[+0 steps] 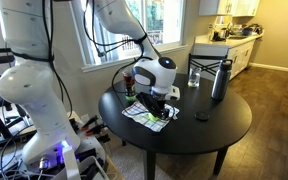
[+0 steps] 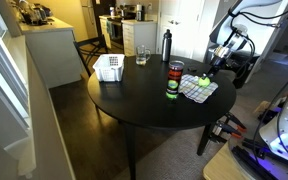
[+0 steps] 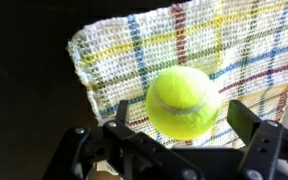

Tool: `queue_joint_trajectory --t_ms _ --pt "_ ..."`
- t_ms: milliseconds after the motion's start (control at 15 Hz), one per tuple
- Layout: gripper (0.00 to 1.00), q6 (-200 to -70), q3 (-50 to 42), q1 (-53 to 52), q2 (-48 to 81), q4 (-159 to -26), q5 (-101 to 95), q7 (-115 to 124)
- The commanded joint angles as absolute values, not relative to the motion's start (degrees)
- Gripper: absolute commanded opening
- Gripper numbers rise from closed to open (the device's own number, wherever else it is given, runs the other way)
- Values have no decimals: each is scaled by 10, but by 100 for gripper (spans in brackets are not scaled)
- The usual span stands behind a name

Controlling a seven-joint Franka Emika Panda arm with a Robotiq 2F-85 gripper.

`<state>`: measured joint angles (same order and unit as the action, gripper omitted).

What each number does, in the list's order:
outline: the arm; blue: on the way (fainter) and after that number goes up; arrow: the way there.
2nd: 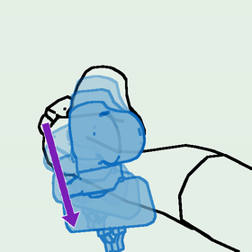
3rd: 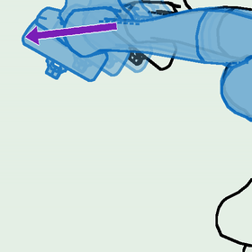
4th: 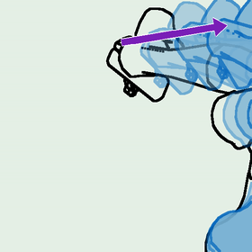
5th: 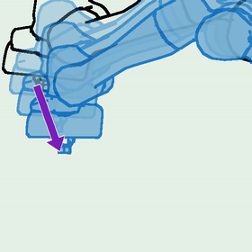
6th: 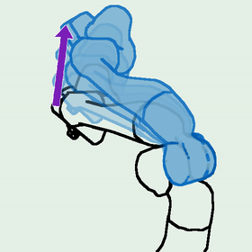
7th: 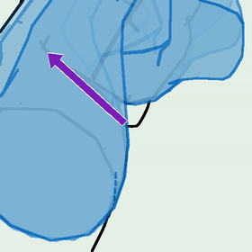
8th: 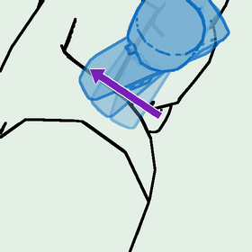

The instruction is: Put the ball in the container

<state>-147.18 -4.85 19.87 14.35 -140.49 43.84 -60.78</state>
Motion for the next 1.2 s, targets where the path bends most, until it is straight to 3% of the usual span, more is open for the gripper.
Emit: queue_joint_trajectory --t_ms 0,133,400,1133 --pt "73 -1475 -50 204 152 -1406 461 -651" --pt "68 -1474 -50 206 153 -1409 463 -661" --pt "43 -1469 -53 205 131 -1420 471 -682" --pt "40 -1417 -55 140 -6 -1449 544 -750"
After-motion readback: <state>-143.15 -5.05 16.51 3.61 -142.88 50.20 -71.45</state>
